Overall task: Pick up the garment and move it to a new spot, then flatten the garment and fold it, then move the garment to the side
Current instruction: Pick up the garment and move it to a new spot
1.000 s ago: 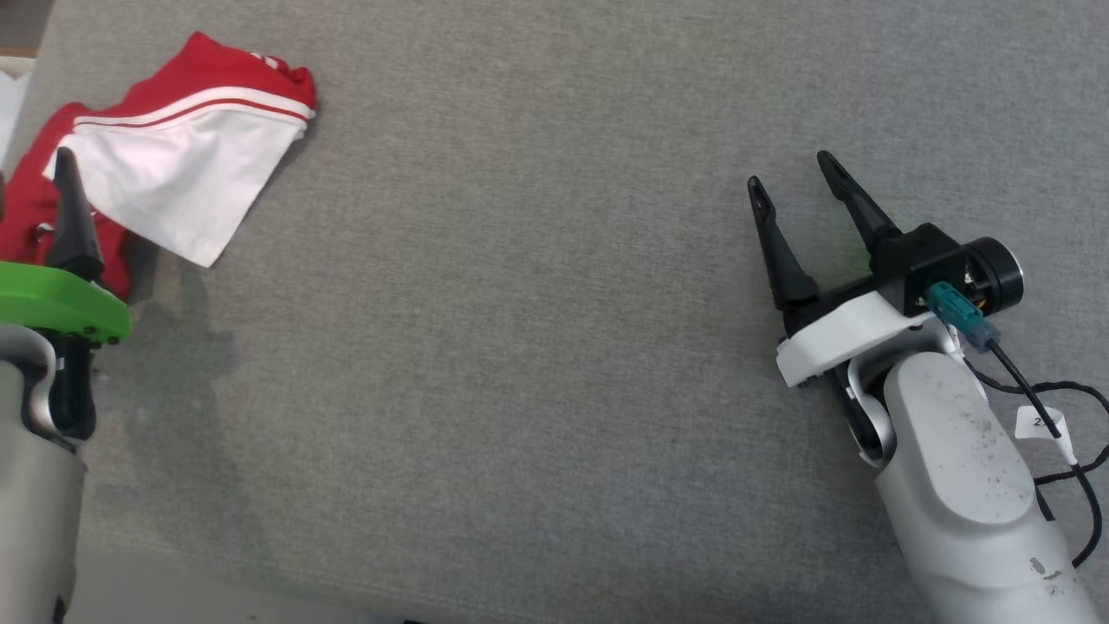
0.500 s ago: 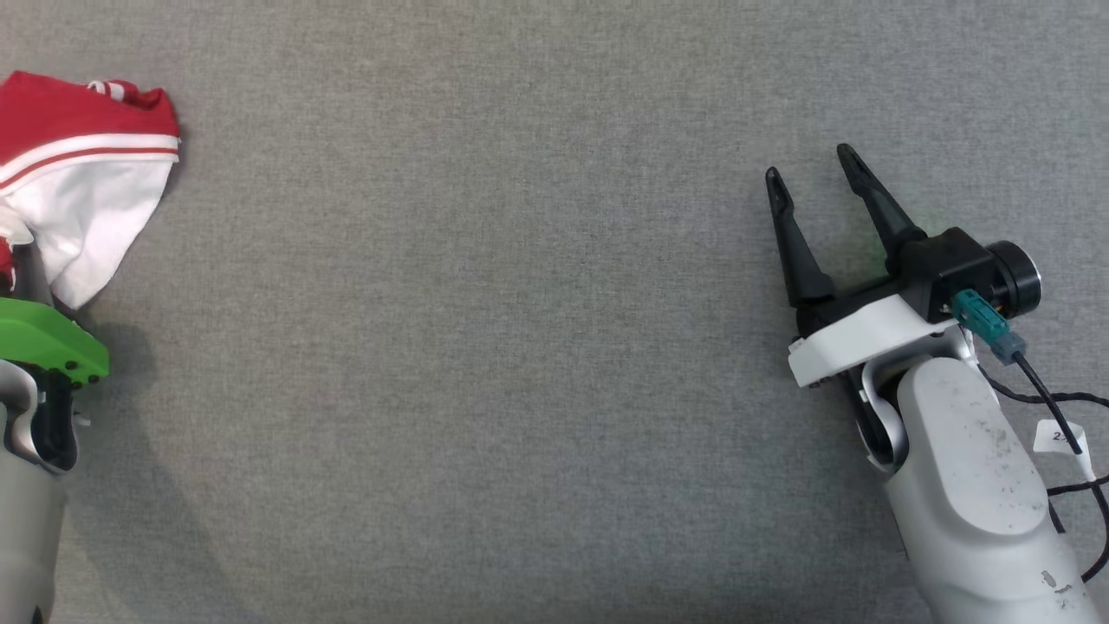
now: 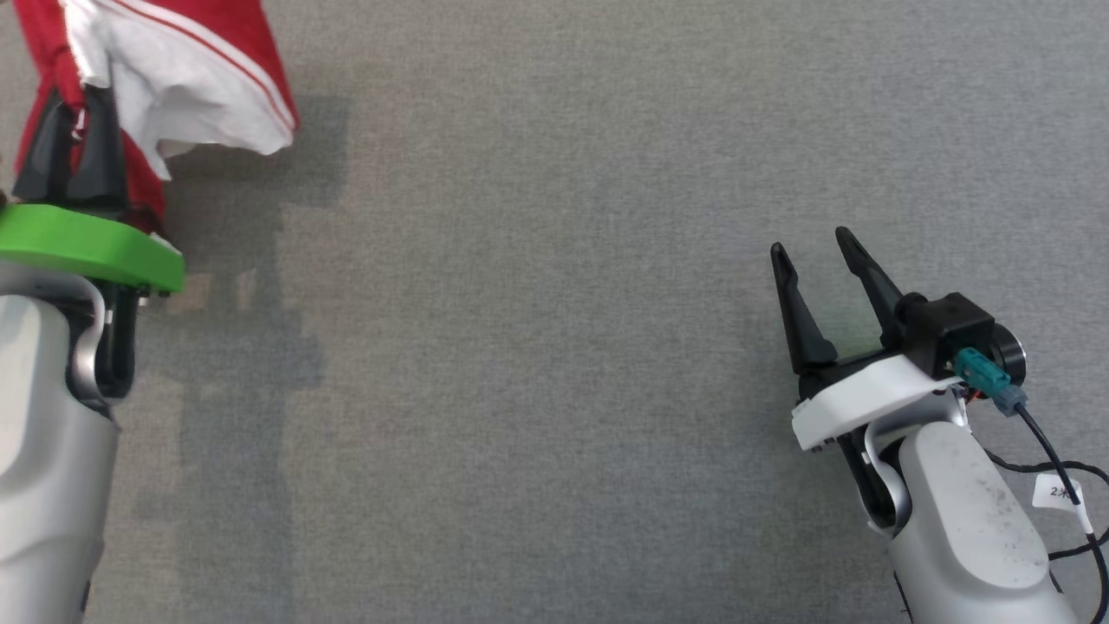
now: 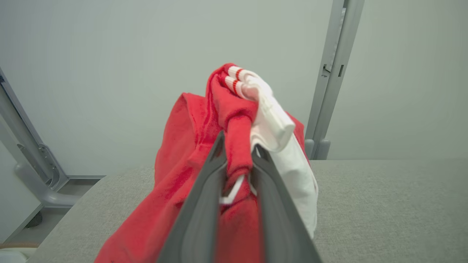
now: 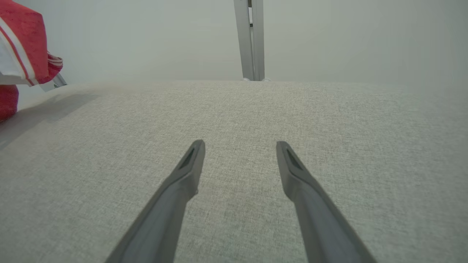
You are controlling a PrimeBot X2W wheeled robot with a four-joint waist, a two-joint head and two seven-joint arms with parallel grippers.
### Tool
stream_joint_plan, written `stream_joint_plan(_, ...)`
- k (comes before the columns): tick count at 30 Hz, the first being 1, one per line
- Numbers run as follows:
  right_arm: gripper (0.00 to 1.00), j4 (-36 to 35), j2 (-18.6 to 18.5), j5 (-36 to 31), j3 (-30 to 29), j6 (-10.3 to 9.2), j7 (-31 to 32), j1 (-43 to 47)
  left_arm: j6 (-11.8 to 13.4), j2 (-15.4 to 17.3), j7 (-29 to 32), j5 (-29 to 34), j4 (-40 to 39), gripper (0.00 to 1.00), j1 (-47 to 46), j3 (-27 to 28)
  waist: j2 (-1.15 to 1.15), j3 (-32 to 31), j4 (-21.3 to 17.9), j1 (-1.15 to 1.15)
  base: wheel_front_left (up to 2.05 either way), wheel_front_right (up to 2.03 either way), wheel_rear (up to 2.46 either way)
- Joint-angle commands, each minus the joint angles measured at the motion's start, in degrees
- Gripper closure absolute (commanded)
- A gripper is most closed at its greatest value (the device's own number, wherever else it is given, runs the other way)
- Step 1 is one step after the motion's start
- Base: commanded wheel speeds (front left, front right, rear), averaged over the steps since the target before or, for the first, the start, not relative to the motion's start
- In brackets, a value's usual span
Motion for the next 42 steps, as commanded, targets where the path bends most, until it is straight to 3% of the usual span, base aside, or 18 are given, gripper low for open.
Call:
stream_joint_plan(1,0.0,0.21,-0.26,0.59,0.12,-0.09,-0.02,1.37,-0.15,-0.69,-0.14,1.22,-1.53,1.0,1.05,-0.66,0.0,-4.15,-4.37,0.0,0.0,0.0,0.0)
stream_joint_plan(9,0.0,0.12,-0.19,2.7,0.66,-0.09,-0.03,4.64,-0.15,-8.66,-0.15,1.54,-8.04,1.0,4.97,-5.06,0.0,-6.94,-12.97,0.0,0.0,0.0,0.0)
stream_joint_plan(14,0.0,0.16,-0.21,3.61,1.29,-0.09,-0.03,5.84,-0.15,-13.36,-0.16,1.65,-6.63,1.0,6.11,-9.9,0.0,-7.14,-17.62,0.0,0.0,0.0,0.0)
stream_joint_plan(19,0.0,0.12,-0.21,4.05,1.79,-0.09,-0.03,6.61,-0.15,-16.57,-0.16,3.41,-3.86,1.0,7.44,-12.38,0.0,-7.17,-19.88,0.0,0.0,0.0,0.0)
stream_joint_plan(20,0.0,0.17,-0.21,4.06,1.8,-0.09,-0.03,6.75,-0.15,-16.94,-0.16,4.16,-3.54,0.91,7.77,-12.2,0.0,-7.18,-20.0,0.0,0.0,0.0,0.0)
stream_joint_plan(21,0.0,0.27,-0.21,4.07,1.78,-0.09,-0.03,6.85,-0.15,-17.46,-0.16,5.14,-3.1,0.36,8.45,-11.68,0.0,-7.22,-20.07,0.0,0.0,0.0,0.0)
stream_joint_plan(22,0.0,0.38,-0.2,4.08,1.7,-0.09,-0.03,6.88,-0.15,-17.78,-0.14,5.63,-2.22,0.0,9.24,-11.51,0.0,-7.32,-20.06,0.0,0.0,0.0,0.0)
stream_joint_plan(42,0.0,1.3,-0.22,1.4,-1.77,-0.09,-0.03,9.79,0.39,-18.2,-0.09,20.94,-4.55,0.0,30.16,13.04,0.0,-14.6,-11.78,0.0,0.0,0.0,0.0)
